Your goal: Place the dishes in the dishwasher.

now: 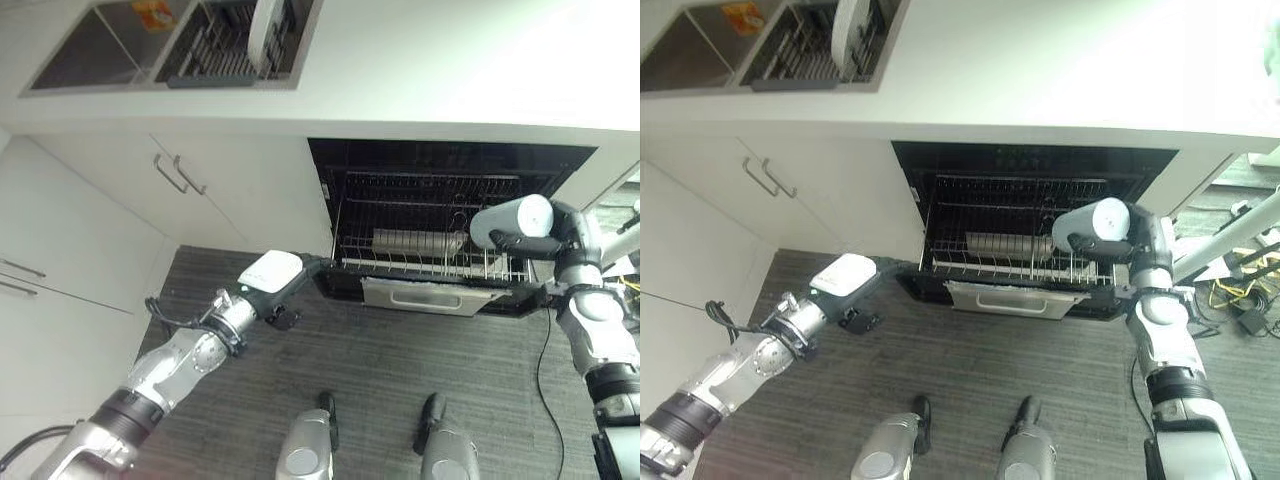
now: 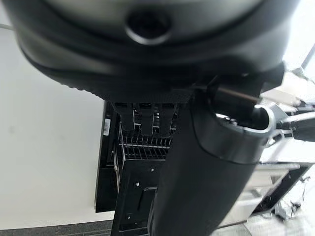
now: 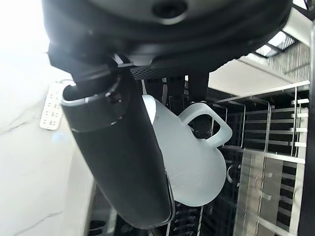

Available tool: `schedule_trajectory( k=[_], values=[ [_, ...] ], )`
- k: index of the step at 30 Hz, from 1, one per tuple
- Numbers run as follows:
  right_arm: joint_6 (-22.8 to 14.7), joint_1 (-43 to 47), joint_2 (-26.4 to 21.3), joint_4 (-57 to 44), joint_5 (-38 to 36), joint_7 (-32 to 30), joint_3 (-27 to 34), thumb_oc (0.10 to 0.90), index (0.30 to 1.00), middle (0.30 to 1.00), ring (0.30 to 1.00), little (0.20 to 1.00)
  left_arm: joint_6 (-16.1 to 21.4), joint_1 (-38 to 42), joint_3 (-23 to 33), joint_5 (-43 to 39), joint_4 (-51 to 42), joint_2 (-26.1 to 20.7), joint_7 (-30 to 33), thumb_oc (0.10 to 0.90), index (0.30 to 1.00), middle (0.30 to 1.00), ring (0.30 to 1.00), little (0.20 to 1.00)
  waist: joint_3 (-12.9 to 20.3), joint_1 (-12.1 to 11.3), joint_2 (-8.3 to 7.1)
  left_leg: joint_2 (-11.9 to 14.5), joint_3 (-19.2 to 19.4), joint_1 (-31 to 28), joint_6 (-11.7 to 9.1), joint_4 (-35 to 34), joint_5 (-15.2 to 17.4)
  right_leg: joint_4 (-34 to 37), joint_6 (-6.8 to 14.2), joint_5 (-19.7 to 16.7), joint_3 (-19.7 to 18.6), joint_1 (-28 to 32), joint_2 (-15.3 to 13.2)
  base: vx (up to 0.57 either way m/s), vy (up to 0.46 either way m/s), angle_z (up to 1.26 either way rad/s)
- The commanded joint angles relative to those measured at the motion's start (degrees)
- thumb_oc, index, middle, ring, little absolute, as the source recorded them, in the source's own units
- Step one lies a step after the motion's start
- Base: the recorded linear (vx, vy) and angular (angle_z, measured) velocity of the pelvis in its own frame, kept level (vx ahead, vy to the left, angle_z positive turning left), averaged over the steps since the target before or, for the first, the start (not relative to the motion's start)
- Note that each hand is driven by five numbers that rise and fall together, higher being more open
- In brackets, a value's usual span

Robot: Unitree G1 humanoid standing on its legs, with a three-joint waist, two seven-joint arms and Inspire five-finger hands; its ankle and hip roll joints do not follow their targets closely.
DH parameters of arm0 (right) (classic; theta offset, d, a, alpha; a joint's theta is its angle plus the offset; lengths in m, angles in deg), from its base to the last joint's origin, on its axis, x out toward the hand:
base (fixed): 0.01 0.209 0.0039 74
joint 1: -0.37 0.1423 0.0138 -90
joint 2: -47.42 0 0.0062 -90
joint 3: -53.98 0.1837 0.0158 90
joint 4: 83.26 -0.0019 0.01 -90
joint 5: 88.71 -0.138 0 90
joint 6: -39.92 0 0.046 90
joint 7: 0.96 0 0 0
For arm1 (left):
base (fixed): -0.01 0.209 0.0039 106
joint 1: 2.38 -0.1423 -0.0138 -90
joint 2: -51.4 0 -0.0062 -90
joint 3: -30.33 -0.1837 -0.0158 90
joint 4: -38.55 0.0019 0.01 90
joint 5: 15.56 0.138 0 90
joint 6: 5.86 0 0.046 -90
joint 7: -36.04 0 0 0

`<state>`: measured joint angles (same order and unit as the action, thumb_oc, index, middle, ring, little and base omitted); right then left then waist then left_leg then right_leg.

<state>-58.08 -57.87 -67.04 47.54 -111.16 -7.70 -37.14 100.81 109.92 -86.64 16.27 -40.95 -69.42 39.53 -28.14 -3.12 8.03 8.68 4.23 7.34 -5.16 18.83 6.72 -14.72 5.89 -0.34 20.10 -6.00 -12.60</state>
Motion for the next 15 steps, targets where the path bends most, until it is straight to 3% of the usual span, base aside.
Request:
schedule_trajectory(
  k=[1, 9, 15],
  values=[
    [-6.0, 7.0, -5.9, -0.3, 2.6, -2.2, -0.5, 0.4, 0.3, 0.3, 0.3, 0.3, 2.5, 3.4, 1.6, -3.7, -3.8, -3.3, 5.0, 0.8, 0.9, 0.9, 0.9, 0.9, 4.1, -1.1, -1.67, -4.6, 0.4, 3.2, 1.8, -1.6, -1.8, -9.7, -1.3, 11.6, -3.6, -1.9, 3.8, -0.16, -0.036, 0.06],
    [-6.0, 20.6, -9.5, 7.5, 4.9, -3.7, -8.5, 0.4, 0.3, 0.3, 0.3, 0.3, 3.0, 13.9, -2.9, -6.1, -1.0, -6.7, 7.6, 0.8, 0.9, 0.9, 0.9, 0.9, 1.2, -2.4, -1.48, -5.7, -0.2, 8.8, 2.0, -1.6, -2.4, -12.0, -1.6, 12.1, -3.2, -8.2, 3.5, -0.16, -0.035, 0.07],
    [-6.5, 27.7, -9.4, 11.3, 4.8, -3.7, -13.5, 0.4, 0.3, 0.3, 0.3, 0.3, 2.8, 19.0, -4.3, -7.0, -0.2, -7.3, 7.8, 0.8, 0.9, 0.9, 0.9, 0.9, 0.0, -3.0, -0.76, -6.9, -0.4, 11.7, 2.4, -1.6, -2.7, -13.4, -1.7, 12.1, -3.4, -12.1, 3.1, -0.1, 0.007, 0.1]
  ],
)
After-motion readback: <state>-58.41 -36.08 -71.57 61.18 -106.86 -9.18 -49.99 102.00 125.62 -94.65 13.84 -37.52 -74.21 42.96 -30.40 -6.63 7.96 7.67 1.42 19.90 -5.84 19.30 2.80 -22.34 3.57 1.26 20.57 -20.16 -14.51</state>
